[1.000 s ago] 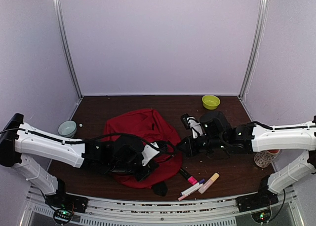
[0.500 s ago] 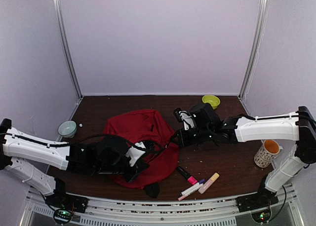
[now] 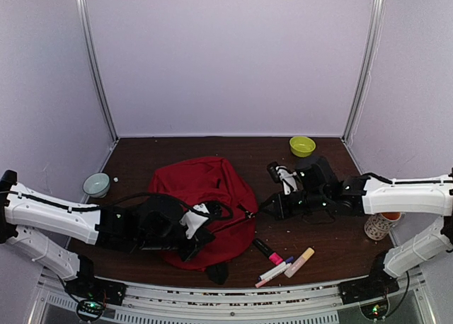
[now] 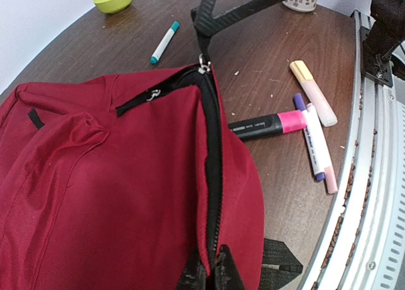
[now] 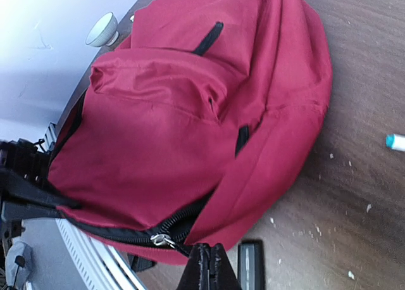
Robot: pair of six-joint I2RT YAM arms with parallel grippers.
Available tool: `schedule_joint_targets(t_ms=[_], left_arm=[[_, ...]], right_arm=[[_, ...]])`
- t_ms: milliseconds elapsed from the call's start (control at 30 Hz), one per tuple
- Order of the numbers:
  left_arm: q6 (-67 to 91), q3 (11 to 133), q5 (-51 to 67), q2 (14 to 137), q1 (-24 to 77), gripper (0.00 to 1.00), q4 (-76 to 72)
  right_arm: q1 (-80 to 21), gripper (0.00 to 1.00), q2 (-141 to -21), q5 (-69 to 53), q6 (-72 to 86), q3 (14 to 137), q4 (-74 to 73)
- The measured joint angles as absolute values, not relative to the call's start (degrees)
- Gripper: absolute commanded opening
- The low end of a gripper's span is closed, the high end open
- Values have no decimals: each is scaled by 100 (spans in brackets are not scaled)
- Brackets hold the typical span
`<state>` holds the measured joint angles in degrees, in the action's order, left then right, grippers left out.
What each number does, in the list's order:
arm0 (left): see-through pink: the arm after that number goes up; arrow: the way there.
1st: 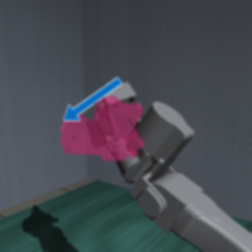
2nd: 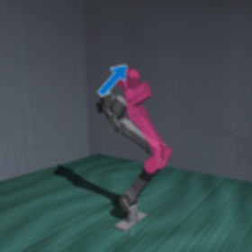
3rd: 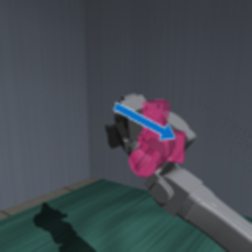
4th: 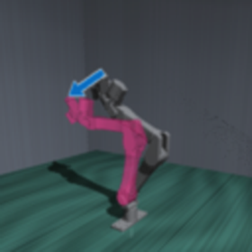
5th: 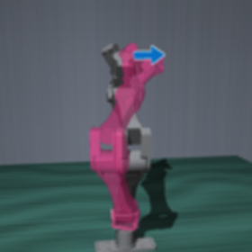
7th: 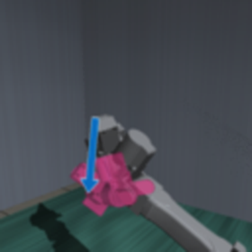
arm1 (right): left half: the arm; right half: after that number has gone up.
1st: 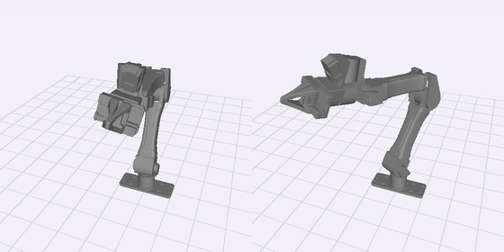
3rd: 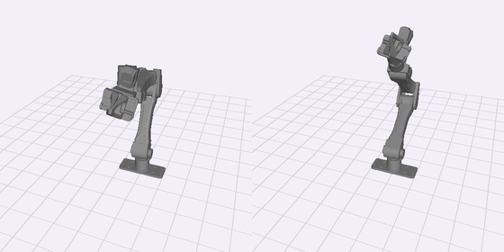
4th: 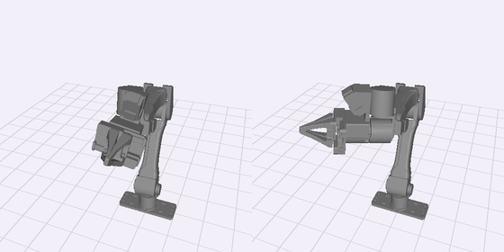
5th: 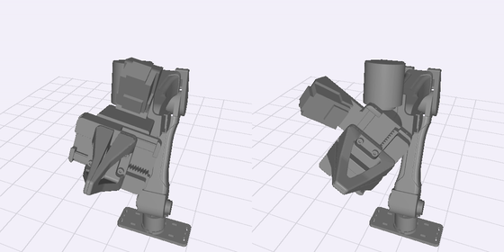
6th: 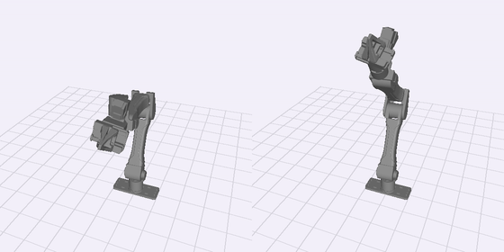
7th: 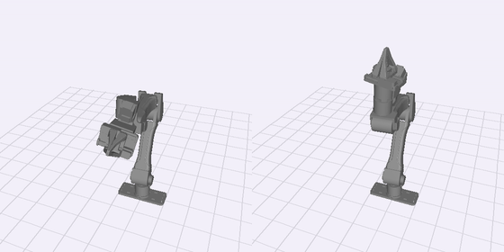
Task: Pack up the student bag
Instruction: Zip the student bag into the largest pocket of the bag, then hold the largest pocket of the student bag.
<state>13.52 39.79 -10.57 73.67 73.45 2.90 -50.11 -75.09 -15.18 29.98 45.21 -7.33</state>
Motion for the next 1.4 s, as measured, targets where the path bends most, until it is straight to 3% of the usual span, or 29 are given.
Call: schedule_joint_targets(t_ms=[367, 667, 900, 1400], left_arm=[[1210, 4095, -1072, 7481, 7380, 0, 86], [1184, 4095, -1072, 7360, 7432, 0, 152], [1184, 4095, -1072, 7360, 7432, 0, 231], [1192, 4095, -1140, 7356, 7404, 0, 600]], right_arm=[[-5063, 0, -5929, -1645, 3391, 3677, -1013], [-5411, 0, -5360, -1605, 3623, 3485, -1282], [-5496, 0, -5489, -1492, 3599, 3551, -1321], [-5144, 0, -7297, -1286, 2895, 4696, -1326]])
